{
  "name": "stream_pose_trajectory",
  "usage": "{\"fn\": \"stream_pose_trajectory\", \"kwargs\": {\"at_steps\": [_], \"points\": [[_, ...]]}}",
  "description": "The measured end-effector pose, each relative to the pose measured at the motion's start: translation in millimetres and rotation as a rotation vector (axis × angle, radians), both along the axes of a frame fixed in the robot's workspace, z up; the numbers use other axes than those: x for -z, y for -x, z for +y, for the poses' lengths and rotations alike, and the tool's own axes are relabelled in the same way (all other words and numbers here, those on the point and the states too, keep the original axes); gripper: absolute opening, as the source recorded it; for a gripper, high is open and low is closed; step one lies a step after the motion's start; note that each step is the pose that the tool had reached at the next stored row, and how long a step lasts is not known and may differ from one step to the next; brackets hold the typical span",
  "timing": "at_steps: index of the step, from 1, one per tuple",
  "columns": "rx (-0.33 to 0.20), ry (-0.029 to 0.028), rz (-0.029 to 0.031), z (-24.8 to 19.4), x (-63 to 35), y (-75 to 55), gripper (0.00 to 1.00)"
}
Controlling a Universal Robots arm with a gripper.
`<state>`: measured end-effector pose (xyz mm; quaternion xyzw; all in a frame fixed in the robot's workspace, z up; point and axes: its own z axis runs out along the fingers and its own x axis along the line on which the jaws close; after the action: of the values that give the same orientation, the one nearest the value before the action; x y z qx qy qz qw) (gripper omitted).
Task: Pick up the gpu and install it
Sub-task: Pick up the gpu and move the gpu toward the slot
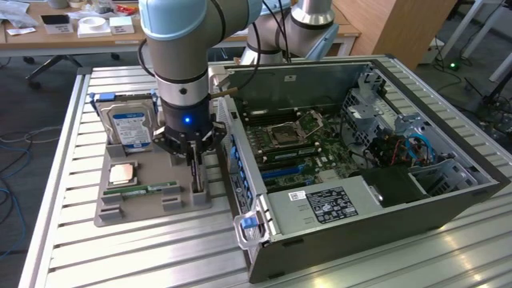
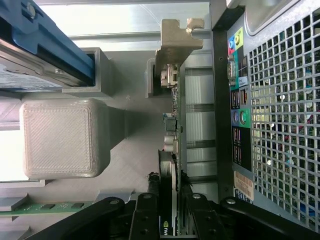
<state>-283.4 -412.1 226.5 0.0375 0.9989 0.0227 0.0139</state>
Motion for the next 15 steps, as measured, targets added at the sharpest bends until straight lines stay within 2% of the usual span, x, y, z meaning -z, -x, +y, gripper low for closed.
{"fn": "stream_pose_trajectory", "kwargs": {"at_steps": [5, 10, 15], "points": [[-0.003, 0.0001, 0.0002, 0.0, 0.2, 0.0, 0.26], [-0.045, 0.0, 0.0, 0.0, 0.5, 0.0, 0.26], [-0.046, 0.0, 0.0, 0.0, 0.5, 0.0, 0.26]]}}
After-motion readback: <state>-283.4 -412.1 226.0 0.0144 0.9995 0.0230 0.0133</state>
